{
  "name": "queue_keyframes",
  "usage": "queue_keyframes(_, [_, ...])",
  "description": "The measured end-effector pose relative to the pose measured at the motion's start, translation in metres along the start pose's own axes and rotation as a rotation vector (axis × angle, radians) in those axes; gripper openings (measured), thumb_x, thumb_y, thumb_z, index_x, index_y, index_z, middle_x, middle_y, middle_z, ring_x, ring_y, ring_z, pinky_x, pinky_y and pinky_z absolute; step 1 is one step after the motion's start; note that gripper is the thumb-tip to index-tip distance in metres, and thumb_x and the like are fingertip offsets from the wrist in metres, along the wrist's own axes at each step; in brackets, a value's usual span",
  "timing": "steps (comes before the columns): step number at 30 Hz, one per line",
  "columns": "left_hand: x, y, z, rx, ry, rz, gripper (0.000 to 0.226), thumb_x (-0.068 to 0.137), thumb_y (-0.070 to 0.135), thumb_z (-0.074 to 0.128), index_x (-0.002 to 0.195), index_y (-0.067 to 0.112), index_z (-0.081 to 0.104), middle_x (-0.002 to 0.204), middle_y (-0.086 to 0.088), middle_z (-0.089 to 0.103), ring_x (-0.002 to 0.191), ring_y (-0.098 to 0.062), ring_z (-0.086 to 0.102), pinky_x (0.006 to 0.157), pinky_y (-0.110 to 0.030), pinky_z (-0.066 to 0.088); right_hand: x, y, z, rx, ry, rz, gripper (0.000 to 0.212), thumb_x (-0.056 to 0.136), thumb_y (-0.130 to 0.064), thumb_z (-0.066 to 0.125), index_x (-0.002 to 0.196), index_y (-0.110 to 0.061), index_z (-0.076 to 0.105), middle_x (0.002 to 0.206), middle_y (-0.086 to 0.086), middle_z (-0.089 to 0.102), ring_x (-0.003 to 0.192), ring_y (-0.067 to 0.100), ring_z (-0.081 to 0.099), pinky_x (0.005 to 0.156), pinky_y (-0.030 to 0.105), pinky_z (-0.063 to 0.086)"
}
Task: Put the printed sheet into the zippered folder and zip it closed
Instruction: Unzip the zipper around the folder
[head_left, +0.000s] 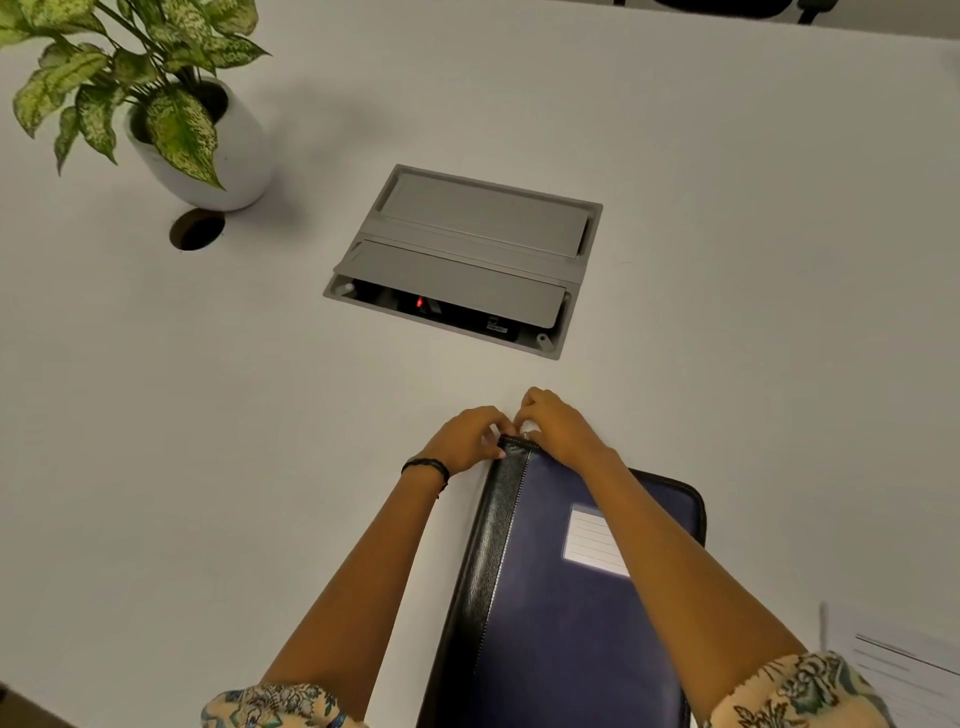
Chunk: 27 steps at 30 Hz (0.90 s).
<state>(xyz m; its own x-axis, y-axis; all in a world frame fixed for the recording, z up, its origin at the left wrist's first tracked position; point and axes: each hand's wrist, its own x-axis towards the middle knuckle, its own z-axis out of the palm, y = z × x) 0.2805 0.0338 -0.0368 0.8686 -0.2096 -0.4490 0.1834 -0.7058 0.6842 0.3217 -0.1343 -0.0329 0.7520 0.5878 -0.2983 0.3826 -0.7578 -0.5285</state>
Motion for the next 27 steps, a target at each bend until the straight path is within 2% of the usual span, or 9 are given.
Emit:
queue_keyframes(2, [0.003, -0.001, 0.000, 0.012, -0.026, -0.002, 0.030, 0.079, 0.008, 0.072, 0.107, 0.009, 0.063, 0.114, -0.011, 0.063, 0.097, -0.029, 0.060, 0.091, -0.043, 0.051, 0.004, 0.000, -0.001, -0.025, -0.020, -0.018, 0.015, 0.085, -0.004, 0.057, 0.095, -0.007, 0.068, 0.109, 0.012, 0.056, 0.100, 0.027, 0.051, 0.081, 0.038, 0.045])
queue_keyframes(7, [0.011, 0.002, -0.001, 0.069, -0.059, -0.020, 0.021, 0.083, 0.014, 0.069, 0.103, 0.007, 0.064, 0.110, -0.013, 0.064, 0.098, -0.027, 0.060, 0.090, -0.040, 0.050, 0.003, 0.006, 0.001, -0.139, -0.033, -0.071, 0.017, 0.085, -0.003, 0.053, 0.090, -0.008, 0.068, 0.098, 0.010, 0.064, 0.094, 0.026, 0.055, 0.077, 0.037, 0.044])
queue_keyframes(10, [0.012, 0.006, 0.003, 0.111, -0.023, -0.038, 0.014, 0.091, 0.016, 0.058, 0.098, 0.008, 0.066, 0.105, -0.011, 0.068, 0.096, -0.027, 0.061, 0.079, -0.033, 0.046, 0.000, 0.009, 0.004, -0.265, -0.003, -0.134, 0.019, 0.088, -0.005, 0.050, 0.093, -0.011, 0.067, 0.100, 0.007, 0.065, 0.096, 0.024, 0.053, 0.080, 0.035, 0.040])
queue_keyframes(16, [0.011, 0.009, 0.016, 0.185, 0.111, -0.067, 0.019, 0.096, 0.019, 0.047, 0.089, 0.009, 0.062, 0.096, -0.010, 0.068, 0.081, -0.021, 0.057, 0.059, -0.024, 0.035, -0.010, 0.024, 0.000, -0.399, 0.059, -0.198, 0.020, 0.091, -0.006, 0.048, 0.097, -0.014, 0.066, 0.102, 0.003, 0.066, 0.097, 0.022, 0.052, 0.086, 0.033, 0.036])
queue_keyframes(22, [0.009, 0.015, 0.019, 0.201, 0.110, -0.078, 0.021, 0.097, 0.018, 0.044, 0.097, 0.007, 0.061, 0.105, -0.012, 0.067, 0.094, -0.029, 0.060, 0.073, -0.032, 0.041, -0.023, 0.032, -0.001, -0.427, 0.092, -0.186, 0.019, 0.090, -0.006, 0.049, 0.094, -0.013, 0.067, 0.098, 0.002, 0.067, 0.093, 0.022, 0.052, 0.082, 0.031, 0.036])
queue_keyframes(27, [0.008, 0.018, 0.017, 0.200, 0.096, -0.081, 0.022, 0.098, 0.019, 0.042, 0.099, 0.006, 0.059, 0.108, -0.013, 0.066, 0.097, -0.031, 0.059, 0.079, -0.037, 0.045, -0.022, 0.032, -0.003, -0.445, 0.094, -0.179, 0.018, 0.090, -0.005, 0.050, 0.096, -0.012, 0.065, 0.100, 0.003, 0.067, 0.095, 0.022, 0.052, 0.084, 0.032, 0.036])
